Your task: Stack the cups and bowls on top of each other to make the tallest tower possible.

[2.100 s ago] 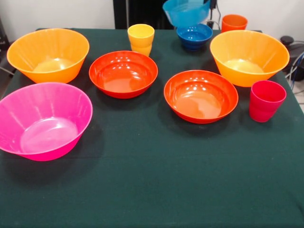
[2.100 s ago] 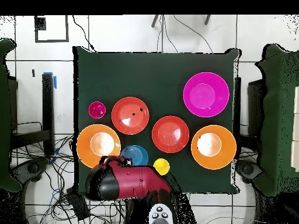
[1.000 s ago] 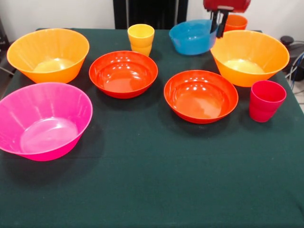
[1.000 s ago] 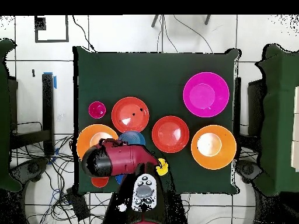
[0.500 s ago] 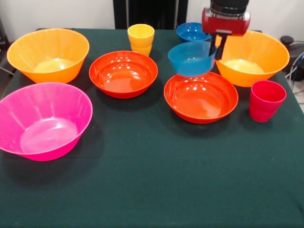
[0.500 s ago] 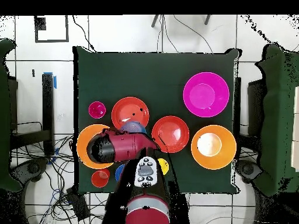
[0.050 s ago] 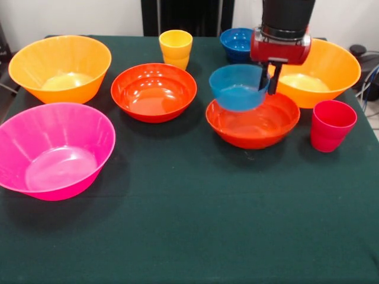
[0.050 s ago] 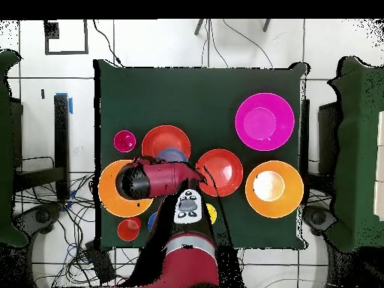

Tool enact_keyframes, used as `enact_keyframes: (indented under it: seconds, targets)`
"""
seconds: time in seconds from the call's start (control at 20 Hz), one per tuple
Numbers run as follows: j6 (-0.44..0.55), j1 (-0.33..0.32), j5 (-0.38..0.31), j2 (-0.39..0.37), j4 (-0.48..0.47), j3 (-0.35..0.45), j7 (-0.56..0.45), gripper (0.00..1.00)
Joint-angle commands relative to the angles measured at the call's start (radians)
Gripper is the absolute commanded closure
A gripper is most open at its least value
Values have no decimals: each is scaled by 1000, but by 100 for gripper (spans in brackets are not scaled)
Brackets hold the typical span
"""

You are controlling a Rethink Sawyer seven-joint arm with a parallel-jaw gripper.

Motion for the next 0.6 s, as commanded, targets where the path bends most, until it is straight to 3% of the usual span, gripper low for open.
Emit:
enact_keyframes:
  seconds: [0.05, 0.6]
  targets:
    - [-47, -8, 6, 65, -114, 57, 95, 100]
    - [-24, -1, 12, 60, -110, 56, 107, 100]
